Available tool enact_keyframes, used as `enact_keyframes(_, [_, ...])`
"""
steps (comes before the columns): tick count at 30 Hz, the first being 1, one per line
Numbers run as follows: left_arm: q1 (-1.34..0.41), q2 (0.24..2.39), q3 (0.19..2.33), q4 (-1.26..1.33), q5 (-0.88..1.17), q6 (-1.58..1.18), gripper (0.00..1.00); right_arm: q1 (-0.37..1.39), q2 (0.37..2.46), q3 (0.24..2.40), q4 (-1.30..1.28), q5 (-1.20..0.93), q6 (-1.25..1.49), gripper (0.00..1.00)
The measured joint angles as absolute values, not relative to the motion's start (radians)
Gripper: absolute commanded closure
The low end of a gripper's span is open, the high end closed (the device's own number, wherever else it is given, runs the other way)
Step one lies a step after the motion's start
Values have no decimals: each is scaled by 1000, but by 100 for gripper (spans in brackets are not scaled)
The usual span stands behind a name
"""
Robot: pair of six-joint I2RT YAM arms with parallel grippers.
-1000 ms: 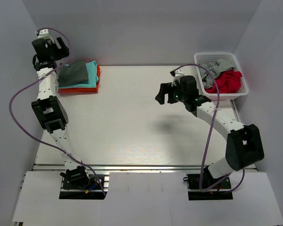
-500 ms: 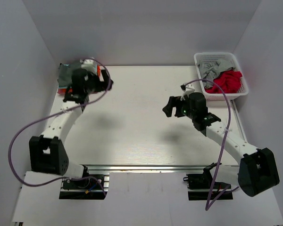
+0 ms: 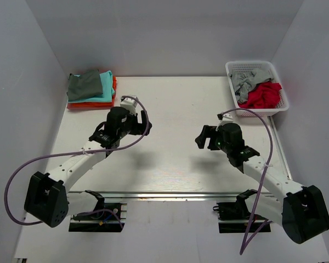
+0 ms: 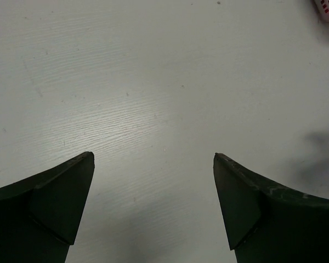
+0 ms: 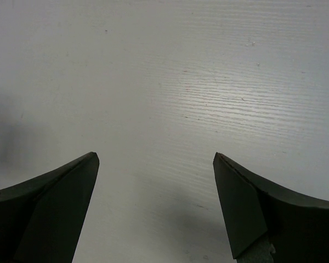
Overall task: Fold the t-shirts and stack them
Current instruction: Put the neatly folded tshirt into the corner of the board with the left arm
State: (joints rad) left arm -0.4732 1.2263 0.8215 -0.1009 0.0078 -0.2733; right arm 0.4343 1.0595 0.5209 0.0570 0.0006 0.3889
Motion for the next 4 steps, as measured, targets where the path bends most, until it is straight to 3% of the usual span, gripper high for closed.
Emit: enact_keyframes(4, [-495,1209,819,-94,-15,-268,1,434,1050,508,63,31,403,9])
